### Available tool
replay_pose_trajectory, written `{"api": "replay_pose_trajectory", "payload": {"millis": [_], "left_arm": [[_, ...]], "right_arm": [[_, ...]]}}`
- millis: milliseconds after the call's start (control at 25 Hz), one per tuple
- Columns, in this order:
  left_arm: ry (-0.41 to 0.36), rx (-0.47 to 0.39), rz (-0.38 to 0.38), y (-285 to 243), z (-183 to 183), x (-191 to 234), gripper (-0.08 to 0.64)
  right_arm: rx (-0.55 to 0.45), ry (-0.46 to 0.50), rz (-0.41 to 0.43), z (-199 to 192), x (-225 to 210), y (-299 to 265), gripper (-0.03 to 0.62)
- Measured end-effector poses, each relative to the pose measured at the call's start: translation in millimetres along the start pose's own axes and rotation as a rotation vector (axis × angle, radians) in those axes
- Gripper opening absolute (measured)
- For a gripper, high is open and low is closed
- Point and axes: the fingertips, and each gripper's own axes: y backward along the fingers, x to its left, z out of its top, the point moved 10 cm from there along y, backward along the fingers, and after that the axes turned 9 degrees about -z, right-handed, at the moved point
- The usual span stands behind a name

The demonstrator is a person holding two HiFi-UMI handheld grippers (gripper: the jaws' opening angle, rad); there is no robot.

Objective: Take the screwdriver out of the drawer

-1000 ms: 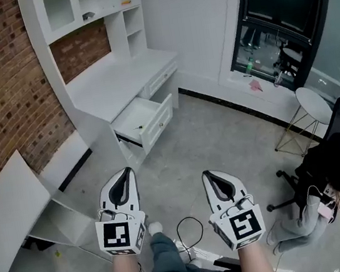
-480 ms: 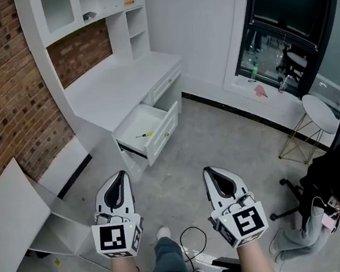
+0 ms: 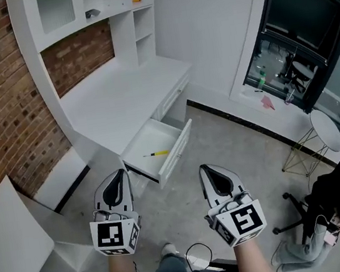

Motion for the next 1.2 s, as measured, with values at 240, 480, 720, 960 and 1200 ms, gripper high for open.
{"api": "replay_pose_trajectory", "payload": {"millis": [240, 480, 720, 960, 1200], "left_arm": [[0.026, 0.002, -0.002, -31.0, -12.3, 55.0, 0.014], [0.044, 0.019, 0.019, -51.8, -26.2, 85.7, 0.014], [0.052, 0.034, 0.066, -78.0, -39.3, 111.2, 0.014], [0.053, 0.050, 0.097, -129.9, -56.8, 132.0, 0.014], [0.055, 0.105, 0.168, -201.1, -74.9, 151.8, 0.014]], "right_arm": [[0.012, -0.024, 0.017, -1.5, 16.1, -61.8, 0.011], [0.044, -0.060, 0.045, -6.6, 13.1, -107.4, 0.011], [0.111, 0.023, 0.065, -14.0, 5.7, -161.8, 0.011], [0.085, 0.009, 0.121, -36.0, -29.1, -233.8, 0.011], [0.129, -0.011, 0.217, -50.6, -75.6, -320.6, 0.011]]}}
